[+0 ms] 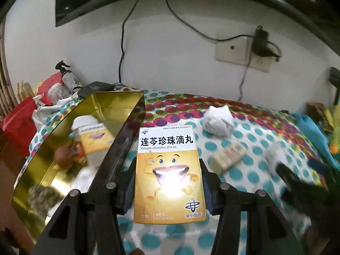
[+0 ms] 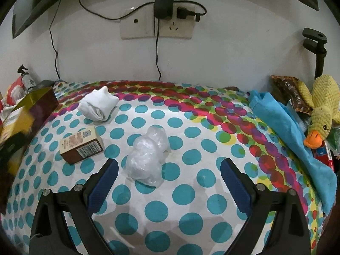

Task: Organize objects
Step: 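Grasp the yellow printed box with the left tool while the right tool grasps the plastic bundle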

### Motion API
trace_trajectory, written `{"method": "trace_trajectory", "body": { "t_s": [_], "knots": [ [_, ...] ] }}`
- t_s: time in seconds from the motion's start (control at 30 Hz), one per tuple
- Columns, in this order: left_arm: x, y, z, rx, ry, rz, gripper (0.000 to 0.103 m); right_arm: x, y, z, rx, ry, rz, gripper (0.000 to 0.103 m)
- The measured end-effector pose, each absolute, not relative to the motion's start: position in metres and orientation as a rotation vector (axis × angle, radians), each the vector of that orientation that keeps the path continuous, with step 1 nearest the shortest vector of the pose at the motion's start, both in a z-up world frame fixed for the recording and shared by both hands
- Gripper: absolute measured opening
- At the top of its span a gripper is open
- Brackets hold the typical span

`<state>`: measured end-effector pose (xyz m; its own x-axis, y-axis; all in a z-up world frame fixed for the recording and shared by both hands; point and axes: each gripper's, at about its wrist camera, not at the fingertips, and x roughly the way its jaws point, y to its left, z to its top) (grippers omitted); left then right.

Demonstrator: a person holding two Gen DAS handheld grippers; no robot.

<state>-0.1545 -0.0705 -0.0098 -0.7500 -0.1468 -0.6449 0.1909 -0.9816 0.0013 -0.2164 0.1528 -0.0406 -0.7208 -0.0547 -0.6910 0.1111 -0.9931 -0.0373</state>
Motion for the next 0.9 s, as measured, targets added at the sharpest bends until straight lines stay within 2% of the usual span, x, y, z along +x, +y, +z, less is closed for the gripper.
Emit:
{"method": "trace_trajectory", "body": {
  "t_s": [0.23,0.73,0.8,0.87,0.9],
  "knots": [
    [-0.11,-0.077,-0.022,1.039,0.067,-2.829,0.052,-0.224,0.144,-0.048,1.191,0.169,-2.771,0.096],
    [-0.1,-0.098,-0.016,1.019,0.12,-2.845,0.052,-0.251,0.13,-0.054,1.252,0.196,-2.798,0.094],
    [-0.101,-0.099,-0.018,1.026,0.118,-2.842,0.052,-0.252,0.137,-0.054,1.267,0.147,-2.813,0.073],
    [-0.103,-0.099,-0.019,1.03,0.111,-2.833,0.052,-0.251,0.146,-0.052,1.241,0.075,-2.817,0.028],
    [-0.104,-0.101,-0.019,1.033,0.121,-2.83,0.052,-0.252,0.148,-0.052,1.245,0.045,-2.806,0.029]
  ]
}}
